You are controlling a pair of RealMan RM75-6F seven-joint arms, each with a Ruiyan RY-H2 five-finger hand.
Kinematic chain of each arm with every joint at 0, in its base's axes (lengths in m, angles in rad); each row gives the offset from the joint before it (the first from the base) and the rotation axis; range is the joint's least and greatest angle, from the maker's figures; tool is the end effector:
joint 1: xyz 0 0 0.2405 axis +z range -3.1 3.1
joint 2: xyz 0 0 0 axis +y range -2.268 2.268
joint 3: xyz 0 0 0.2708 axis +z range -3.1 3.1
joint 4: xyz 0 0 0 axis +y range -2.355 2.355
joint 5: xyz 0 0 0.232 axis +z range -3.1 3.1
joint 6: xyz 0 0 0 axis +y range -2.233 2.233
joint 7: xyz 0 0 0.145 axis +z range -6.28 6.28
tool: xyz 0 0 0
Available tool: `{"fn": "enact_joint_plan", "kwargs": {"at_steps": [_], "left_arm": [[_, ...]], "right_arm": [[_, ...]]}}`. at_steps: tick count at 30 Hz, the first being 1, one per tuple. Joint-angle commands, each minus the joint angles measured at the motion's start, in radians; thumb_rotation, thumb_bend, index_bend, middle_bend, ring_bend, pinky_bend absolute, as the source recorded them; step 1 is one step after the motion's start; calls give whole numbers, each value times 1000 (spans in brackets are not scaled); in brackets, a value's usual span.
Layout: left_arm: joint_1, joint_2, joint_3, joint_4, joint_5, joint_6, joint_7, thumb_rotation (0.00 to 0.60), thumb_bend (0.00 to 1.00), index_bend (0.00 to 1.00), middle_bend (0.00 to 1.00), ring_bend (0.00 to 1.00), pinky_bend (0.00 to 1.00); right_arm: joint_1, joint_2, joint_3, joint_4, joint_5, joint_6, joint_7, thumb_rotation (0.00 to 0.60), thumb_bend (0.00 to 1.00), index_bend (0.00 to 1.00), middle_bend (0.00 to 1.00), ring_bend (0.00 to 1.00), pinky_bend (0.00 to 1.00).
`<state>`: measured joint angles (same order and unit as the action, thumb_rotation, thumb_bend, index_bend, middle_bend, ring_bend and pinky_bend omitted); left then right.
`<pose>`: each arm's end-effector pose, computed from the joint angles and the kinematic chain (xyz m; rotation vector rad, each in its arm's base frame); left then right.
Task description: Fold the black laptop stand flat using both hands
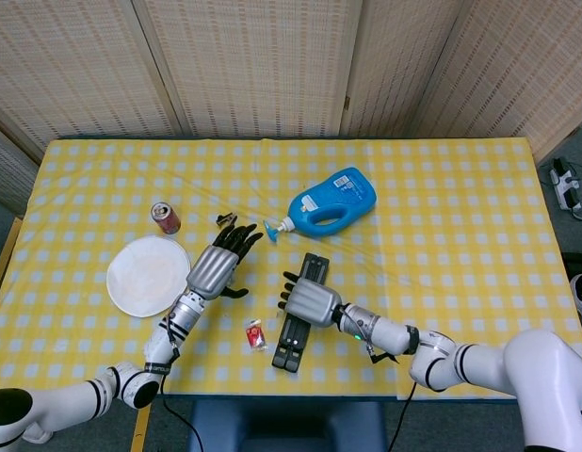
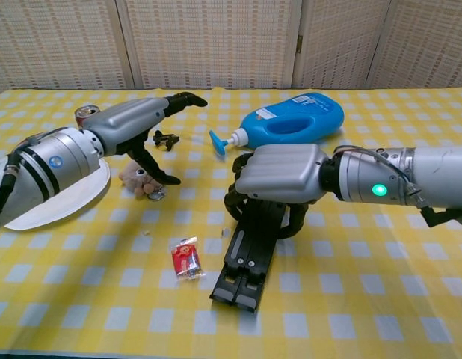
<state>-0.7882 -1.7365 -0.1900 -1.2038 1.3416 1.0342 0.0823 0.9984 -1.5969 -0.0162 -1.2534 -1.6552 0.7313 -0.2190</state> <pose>-0.1329 0.3765 -0.0710 -1.8640 -0.8882 -1.1791 -0.1186 -0.3524 -0.0960 2.5428 -0.1985 0.7324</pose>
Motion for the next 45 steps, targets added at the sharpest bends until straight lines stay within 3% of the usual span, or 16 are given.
{"fn": "enact_joint_plan", "kwargs": {"at_steps": [1, 2, 6, 8, 15, 21, 28, 35, 45], "left_arm": [[0, 3, -1, -3, 0, 1, 1, 600, 112, 0, 0, 0, 0], [1, 4, -2, -6, 0, 2, 2, 600, 113, 0, 0, 0, 0], [5, 15, -3, -19, 1, 9, 6, 600, 112, 0, 0, 0, 0], [9, 24, -5, -30, 2, 16, 6, 600, 113, 0, 0, 0, 0], [28, 76, -26, -79, -14, 47, 25, 600, 116, 0, 0, 0, 0], [78, 172, -59, -193, -72, 102, 88, 600, 147, 0, 0, 0, 0], [167, 306, -70, -330, -146, 182, 160, 600, 155, 0, 0, 0, 0], [288, 398, -23, -407, -135, 305, 164, 600, 154, 0, 0, 0, 0], [463, 477, 108, -474, -17, 478, 184, 600, 153, 0, 0, 0, 0]], "right_arm": [[1, 1, -3, 1, 3, -4, 4, 600, 327, 506, 430, 264, 128], [1, 5, -5, -3, 6, -9, 5, 600, 327, 469, 399, 246, 125], [-2, 32, -4, -35, 22, -13, 11, 600, 328, 69, 143, 107, 78], [-12, 49, 0, -59, 30, 4, 13, 600, 328, 2, 81, 84, 62], [-82, 142, 32, -158, 93, 102, 3, 600, 327, 0, 63, 89, 59], [-208, 269, 46, -286, 170, 256, -5, 600, 326, 0, 73, 121, 59], [-383, 406, 14, -403, 216, 440, 11, 600, 327, 0, 48, 96, 59], [-537, 466, -24, -427, 239, 575, 61, 600, 327, 0, 0, 20, 7], [-708, 486, -47, -425, 271, 701, 144, 600, 328, 0, 0, 0, 0]]}}
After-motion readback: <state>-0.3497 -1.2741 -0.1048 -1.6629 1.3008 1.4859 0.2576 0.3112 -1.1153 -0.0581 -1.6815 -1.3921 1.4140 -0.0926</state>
